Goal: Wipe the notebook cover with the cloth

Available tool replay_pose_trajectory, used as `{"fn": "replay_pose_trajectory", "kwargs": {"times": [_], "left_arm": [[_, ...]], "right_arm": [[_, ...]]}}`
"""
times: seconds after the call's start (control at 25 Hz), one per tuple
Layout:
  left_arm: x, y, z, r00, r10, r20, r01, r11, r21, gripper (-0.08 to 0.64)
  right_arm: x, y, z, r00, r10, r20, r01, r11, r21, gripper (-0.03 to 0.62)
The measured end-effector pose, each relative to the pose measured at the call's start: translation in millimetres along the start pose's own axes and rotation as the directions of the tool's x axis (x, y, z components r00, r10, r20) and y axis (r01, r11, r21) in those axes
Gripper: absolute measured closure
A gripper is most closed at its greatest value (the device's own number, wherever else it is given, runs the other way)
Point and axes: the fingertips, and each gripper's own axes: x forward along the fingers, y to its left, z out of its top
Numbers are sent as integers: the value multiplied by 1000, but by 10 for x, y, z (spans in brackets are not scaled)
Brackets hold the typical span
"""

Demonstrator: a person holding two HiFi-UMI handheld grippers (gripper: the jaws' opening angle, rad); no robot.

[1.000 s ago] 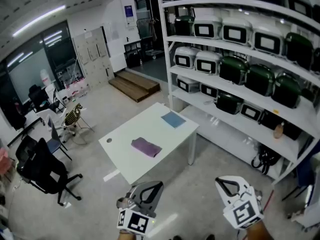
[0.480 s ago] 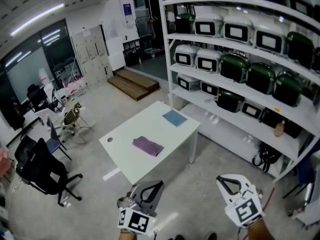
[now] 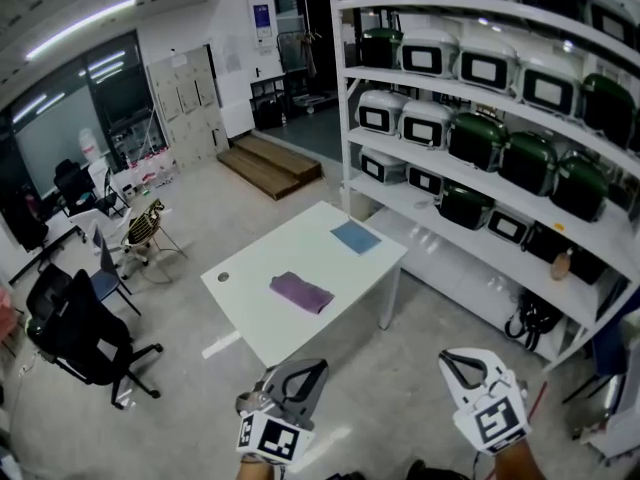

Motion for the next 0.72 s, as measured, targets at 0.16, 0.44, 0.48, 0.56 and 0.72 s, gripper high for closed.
{"fn": "replay_pose_trajectory", "kwargs": {"times": [0.16,0.44,0.48,0.56,0.72], "left_arm": [[60,55,-74,1000,4,-6,-4,1000,-12,557],[417,191,-190,998,10,-55,-11,1000,-26,557],[485,216,-203,998,13,-66,-15,999,-29,557],[632,275,-227,996,23,-84,-26,999,-32,557],[992,404,-262,991,45,-122,-49,998,-28,557]], "right_arm": [[128,-38,-12,1000,5,1,-5,1000,-3,561],[468,-398,-97,1000,18,25,-18,1000,-1,560],[529,-461,-123,999,24,29,-24,1000,0,560],[662,-591,-178,998,39,39,-39,999,-1,560],[932,-914,-290,996,65,61,-65,998,-1,561]]}}
